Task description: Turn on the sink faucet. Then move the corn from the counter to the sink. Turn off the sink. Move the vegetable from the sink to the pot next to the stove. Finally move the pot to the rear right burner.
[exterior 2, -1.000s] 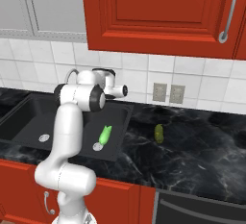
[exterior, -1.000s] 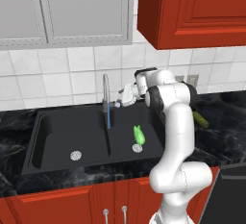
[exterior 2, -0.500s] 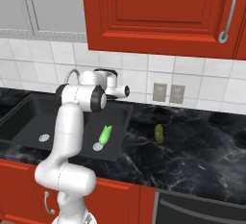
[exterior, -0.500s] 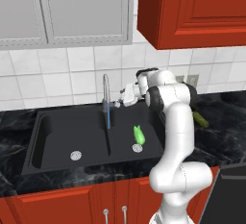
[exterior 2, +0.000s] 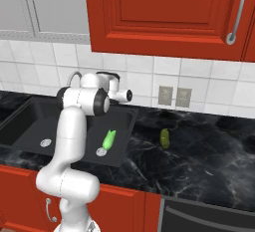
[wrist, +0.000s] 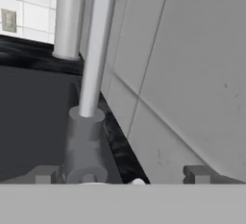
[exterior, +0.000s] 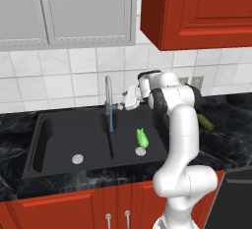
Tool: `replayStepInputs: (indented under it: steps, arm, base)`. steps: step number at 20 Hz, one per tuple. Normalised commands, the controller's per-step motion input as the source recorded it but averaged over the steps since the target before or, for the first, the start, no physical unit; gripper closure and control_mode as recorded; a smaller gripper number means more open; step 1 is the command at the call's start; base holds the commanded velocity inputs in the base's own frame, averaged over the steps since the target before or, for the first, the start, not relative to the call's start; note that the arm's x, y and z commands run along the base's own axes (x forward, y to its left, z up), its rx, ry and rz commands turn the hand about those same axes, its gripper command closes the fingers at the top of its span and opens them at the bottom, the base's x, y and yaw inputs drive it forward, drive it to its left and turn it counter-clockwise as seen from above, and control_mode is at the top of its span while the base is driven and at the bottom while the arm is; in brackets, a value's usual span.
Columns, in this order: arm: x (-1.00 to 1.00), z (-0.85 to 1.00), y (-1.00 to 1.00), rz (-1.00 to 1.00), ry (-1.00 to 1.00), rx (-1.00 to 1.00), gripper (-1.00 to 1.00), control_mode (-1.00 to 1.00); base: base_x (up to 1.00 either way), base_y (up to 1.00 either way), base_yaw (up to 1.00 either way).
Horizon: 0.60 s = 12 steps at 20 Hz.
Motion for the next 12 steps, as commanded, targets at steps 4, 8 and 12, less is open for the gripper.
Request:
replayStepInputs:
  steps: [4, 8, 12]
  arm:
    - [0.05, -0.32, 0.00, 0.01, 0.01, 0.00, -1.00, -1.00]
    - [0.00, -0.34, 0.00, 0.06, 0.03, 0.00, -1.00, -1.00]
    - [-0.07, -0.39, 0.00, 0.11, 0.02, 0.00, -1.00, -1.00]
  base:
    - [0.00, 0.00, 0.00]
    - [0.00, 0.00, 0.00]
    - [0.00, 0.00, 0.00]
